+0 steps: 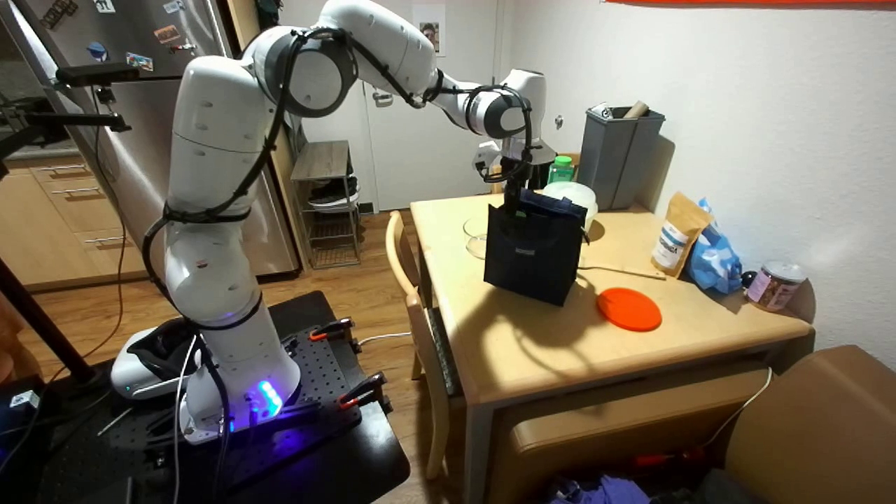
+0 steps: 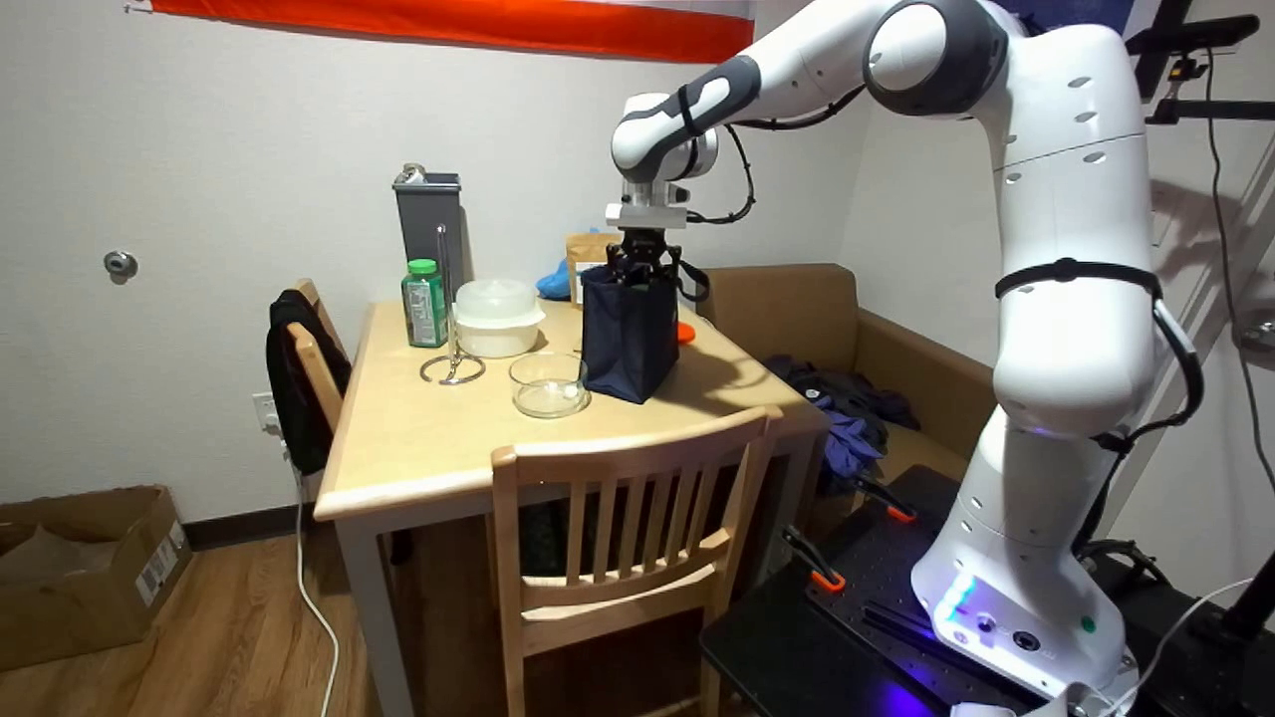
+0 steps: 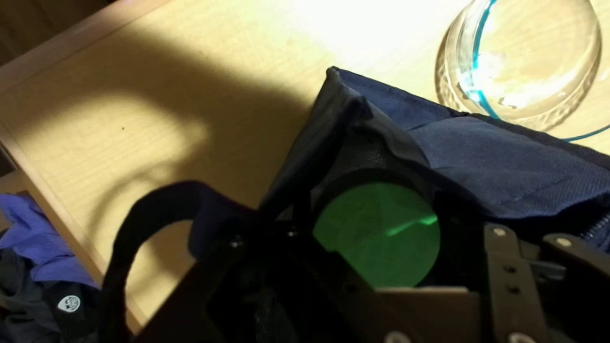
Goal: Pick the bottle on the right side of the table and put it inside the bag
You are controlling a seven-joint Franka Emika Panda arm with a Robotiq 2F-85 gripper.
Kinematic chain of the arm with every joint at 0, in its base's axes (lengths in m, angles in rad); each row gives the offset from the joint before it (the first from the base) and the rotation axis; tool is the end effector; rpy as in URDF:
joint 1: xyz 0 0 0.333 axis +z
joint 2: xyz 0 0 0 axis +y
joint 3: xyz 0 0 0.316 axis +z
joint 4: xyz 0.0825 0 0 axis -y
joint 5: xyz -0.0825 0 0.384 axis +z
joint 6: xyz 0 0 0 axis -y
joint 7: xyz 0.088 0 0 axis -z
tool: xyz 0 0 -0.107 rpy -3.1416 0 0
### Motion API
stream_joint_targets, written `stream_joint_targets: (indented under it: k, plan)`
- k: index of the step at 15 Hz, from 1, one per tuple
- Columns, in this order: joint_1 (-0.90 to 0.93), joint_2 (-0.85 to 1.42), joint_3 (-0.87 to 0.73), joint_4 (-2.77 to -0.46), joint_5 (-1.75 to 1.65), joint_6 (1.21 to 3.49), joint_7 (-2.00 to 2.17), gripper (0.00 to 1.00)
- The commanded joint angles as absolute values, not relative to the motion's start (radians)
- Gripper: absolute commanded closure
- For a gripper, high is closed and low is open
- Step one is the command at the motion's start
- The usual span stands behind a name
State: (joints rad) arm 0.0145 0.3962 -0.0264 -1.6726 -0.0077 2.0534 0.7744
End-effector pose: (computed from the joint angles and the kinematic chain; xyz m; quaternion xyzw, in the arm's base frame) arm 0.6611 -0.0065 0.3735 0.9247 -0.3805 -0.0039 0.0107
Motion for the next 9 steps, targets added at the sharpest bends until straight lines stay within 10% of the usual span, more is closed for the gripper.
stream_joint_targets:
  k: [1,3,4,6,9]
  plan:
    - [0.035,0.416,-0.045,-1.633,-0.006,2.009,0.766,0.60]
    - [0.036,0.419,-0.046,-1.626,-0.005,2.005,0.766,0.60]
    - [0.035,0.419,-0.046,-1.623,-0.004,2.001,0.763,0.27]
    - [0.034,0.413,-0.047,-1.621,-0.004,1.994,0.764,0.04]
    - [0.031,0.405,-0.050,-1.610,-0.002,1.987,0.763,0.00]
